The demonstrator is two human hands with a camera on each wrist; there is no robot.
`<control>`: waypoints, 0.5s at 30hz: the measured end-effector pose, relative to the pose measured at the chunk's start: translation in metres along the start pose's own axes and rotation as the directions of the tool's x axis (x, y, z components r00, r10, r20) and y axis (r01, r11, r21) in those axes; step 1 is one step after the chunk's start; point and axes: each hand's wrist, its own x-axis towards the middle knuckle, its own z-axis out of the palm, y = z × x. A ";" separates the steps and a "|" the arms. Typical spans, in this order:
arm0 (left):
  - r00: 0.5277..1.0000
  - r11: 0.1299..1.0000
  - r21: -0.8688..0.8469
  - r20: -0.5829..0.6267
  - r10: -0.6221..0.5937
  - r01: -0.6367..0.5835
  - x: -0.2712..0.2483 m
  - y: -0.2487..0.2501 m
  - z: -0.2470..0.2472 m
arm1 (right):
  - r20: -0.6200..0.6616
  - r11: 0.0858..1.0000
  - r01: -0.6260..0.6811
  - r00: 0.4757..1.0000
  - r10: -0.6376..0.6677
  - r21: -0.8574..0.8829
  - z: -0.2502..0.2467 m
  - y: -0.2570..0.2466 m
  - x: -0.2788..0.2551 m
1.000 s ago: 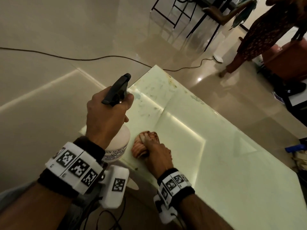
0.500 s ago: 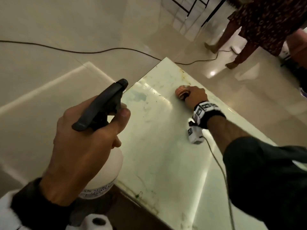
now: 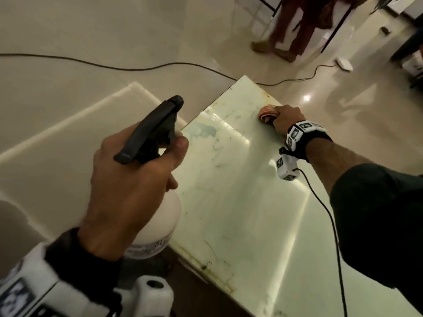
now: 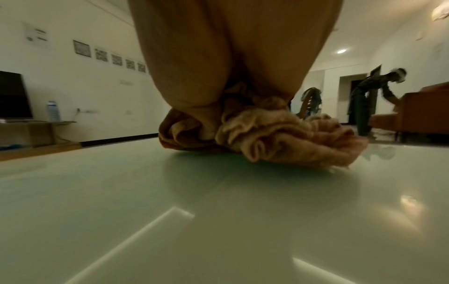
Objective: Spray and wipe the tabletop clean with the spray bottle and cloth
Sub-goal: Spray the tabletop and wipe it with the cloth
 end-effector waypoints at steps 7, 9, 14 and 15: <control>0.999 0.997 -0.076 -0.031 0.008 -0.010 0.003 0.005 -0.005 | 0.090 0.979 0.190 0.976 -0.196 0.073 0.010 -0.043 -0.125; 0.999 0.997 -0.083 -0.034 0.002 -0.005 0.003 0.008 -0.006 | 0.127 0.972 0.213 0.966 -0.224 0.100 0.017 -0.053 -0.163; 1.000 0.995 -0.100 -0.024 -0.008 0.005 0.002 0.015 -0.004 | 0.122 0.903 0.388 0.903 -0.412 0.184 0.043 -0.080 -0.246; 1.000 0.996 -0.092 -0.023 -0.011 0.009 0.001 0.016 -0.003 | 0.089 0.877 0.429 0.886 -0.455 0.216 0.049 -0.083 -0.261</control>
